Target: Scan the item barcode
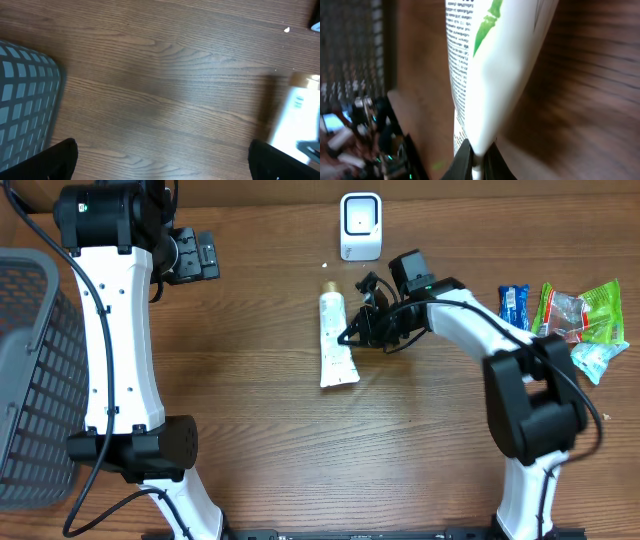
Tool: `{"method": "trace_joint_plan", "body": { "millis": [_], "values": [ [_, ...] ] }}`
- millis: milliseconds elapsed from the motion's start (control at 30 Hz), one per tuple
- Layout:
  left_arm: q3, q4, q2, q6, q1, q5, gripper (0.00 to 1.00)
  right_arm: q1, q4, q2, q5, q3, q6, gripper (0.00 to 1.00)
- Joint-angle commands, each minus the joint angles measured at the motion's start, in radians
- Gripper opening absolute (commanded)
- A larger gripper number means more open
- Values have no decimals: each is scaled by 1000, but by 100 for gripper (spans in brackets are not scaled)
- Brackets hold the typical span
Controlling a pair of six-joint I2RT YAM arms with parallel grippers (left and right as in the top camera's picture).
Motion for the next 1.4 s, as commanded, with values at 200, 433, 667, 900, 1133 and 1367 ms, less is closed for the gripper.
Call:
{"method": "trace_joint_plan", "body": {
  "millis": [200,433,667,900,1133,1367],
  "values": [
    [19,3,-5,11,-4,5,100,-8,-24,-335,-143,19,-174,4],
    [19,3,-5,11,-4,5,100,-82,-20,-385,-200,19,-86,4],
    [19,3,-5,12,-4,5,100,-64,-44,-383,163,18,-21,4],
    [19,3,-5,12,-4,5,100,40,-130,-356,686,18,26,4],
    [19,3,-5,12,-4,5,100,95,-191,-219,869,17,25,4],
    [19,3,-5,12,-4,5,100,97,-240,-97,835,17,17,4]
  ]
}}
